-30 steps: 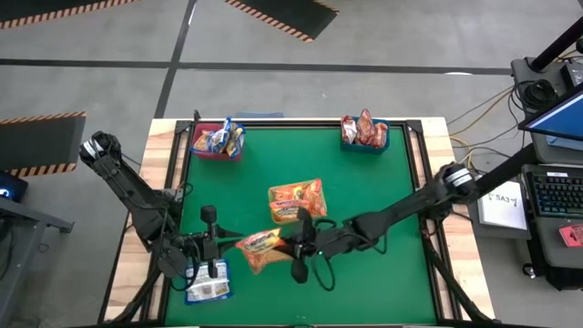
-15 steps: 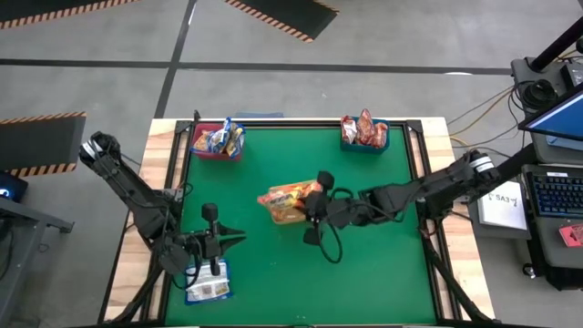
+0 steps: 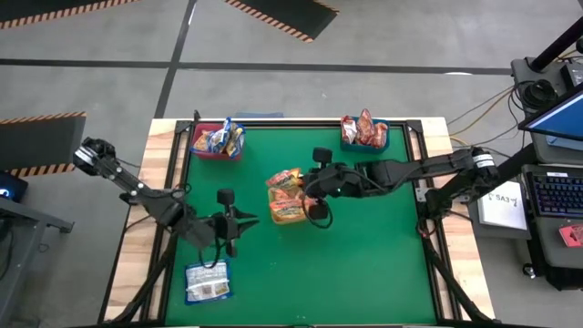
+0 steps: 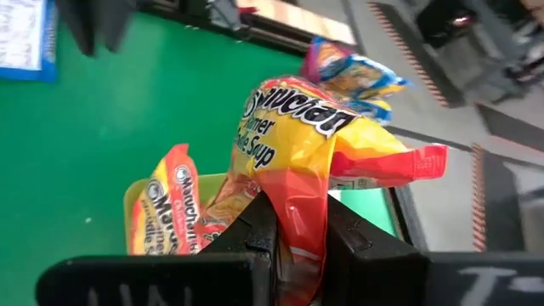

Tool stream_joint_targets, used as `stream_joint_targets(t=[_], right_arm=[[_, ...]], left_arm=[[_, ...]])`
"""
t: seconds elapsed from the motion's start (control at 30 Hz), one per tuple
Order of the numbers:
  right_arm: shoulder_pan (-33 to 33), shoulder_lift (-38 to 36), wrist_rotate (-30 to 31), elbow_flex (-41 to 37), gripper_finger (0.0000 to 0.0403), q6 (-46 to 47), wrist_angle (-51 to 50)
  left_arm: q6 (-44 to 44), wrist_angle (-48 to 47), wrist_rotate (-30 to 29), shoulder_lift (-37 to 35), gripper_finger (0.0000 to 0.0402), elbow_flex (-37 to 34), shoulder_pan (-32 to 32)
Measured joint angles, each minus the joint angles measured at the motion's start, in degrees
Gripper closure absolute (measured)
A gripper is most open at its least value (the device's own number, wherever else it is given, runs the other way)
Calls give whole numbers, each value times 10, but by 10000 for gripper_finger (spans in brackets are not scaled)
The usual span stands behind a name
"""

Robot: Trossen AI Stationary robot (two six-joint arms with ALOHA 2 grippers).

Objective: Sort Maruchan noodles
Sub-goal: Put the orange noodle pack into the yellow bin

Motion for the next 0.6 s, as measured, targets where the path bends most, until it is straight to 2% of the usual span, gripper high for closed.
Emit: stream_joint_targets(t=[0.2,0.33,0.43,0.6], right_arm=[[-28,1,-34,30,368,-18,-49],[-37,1,-34,47,369,-44,-81],[-42,1,-43,47,369,-67,-87],[-55,2,-71,47,369,-87,-89]], left_arm=[[78,150,85,9,355,-55,74],[115,235,86,9,355,-94,113],[126,281,92,10,355,-120,142],[105,338,158,22,355,-153,185]])
